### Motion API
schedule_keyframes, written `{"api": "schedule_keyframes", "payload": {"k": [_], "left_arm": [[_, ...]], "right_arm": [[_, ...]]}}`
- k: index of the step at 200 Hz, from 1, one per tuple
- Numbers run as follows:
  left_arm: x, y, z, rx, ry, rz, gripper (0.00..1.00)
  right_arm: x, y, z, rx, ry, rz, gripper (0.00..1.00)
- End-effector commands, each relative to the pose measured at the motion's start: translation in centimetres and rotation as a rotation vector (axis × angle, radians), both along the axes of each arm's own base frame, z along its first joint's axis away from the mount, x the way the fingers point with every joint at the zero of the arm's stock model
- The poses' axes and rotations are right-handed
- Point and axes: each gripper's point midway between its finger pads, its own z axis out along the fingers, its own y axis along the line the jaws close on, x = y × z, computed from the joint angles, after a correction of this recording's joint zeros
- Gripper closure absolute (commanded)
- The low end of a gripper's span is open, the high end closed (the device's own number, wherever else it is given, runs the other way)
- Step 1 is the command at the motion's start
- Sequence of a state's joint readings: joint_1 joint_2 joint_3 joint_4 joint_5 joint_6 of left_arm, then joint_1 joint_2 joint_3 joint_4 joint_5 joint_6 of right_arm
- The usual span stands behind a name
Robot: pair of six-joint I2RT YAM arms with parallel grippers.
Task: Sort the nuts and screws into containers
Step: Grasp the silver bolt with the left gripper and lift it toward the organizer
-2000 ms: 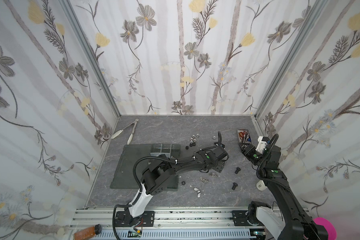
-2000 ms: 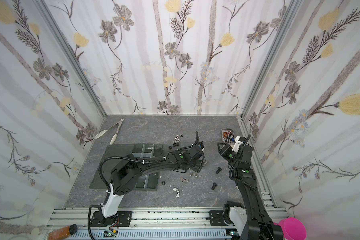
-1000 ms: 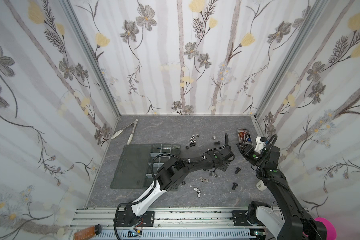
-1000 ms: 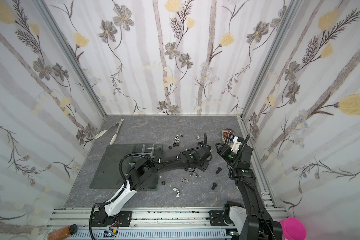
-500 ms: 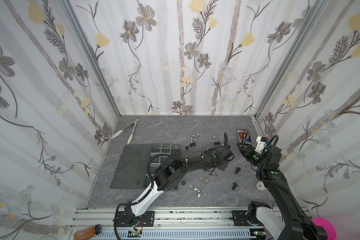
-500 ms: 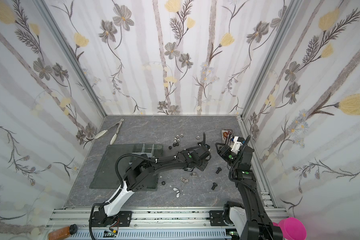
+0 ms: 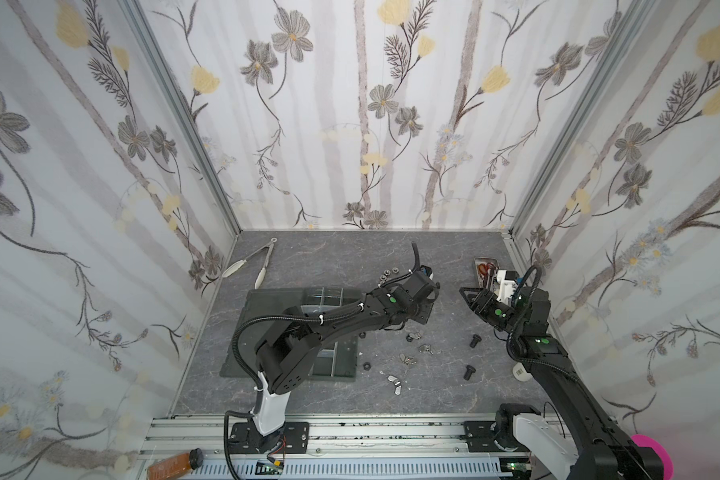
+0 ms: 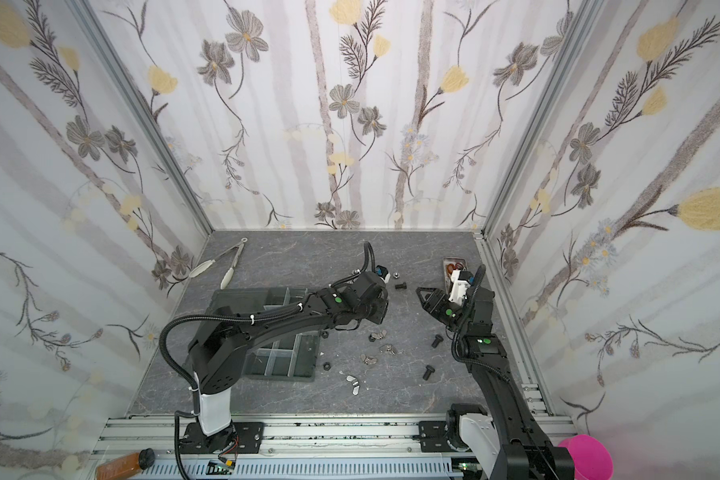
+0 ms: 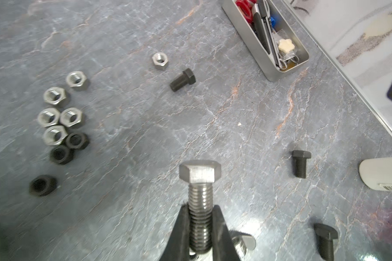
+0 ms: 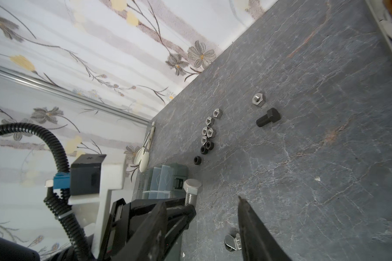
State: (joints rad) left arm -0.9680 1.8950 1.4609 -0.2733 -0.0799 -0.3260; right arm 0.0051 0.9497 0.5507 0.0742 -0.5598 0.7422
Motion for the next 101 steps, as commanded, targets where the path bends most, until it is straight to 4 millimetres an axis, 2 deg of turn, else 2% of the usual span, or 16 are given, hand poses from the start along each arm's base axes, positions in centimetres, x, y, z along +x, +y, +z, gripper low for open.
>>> {"api": "schedule_keyframes", "payload": {"k": [1,22,30,101], "left_arm": [[0.9,2.0,1.9,-0.052,-0.041,0.063,0.89],[1.3,4.7,2.5,-0.065,-0.047,0.112,0.88],[1.1,6.2,1.6,-0.05,-0.034,0.132,0.88],[1.3,14.9,0.2,-0.064,0.0,0.306,0.88]], "right_arm": [[0.5,0.7,0.2,-0.032,-0.016,0.008,0.48],[0.6,1.8,-0.2,-0.042,-0.007,0.034,0.48],[0.7,2.2,-0.2,-0.046,-0.006,0.044,0.48],[1.4,6.2,-1.6,-0.081,0.02,0.153,0.47]]}}
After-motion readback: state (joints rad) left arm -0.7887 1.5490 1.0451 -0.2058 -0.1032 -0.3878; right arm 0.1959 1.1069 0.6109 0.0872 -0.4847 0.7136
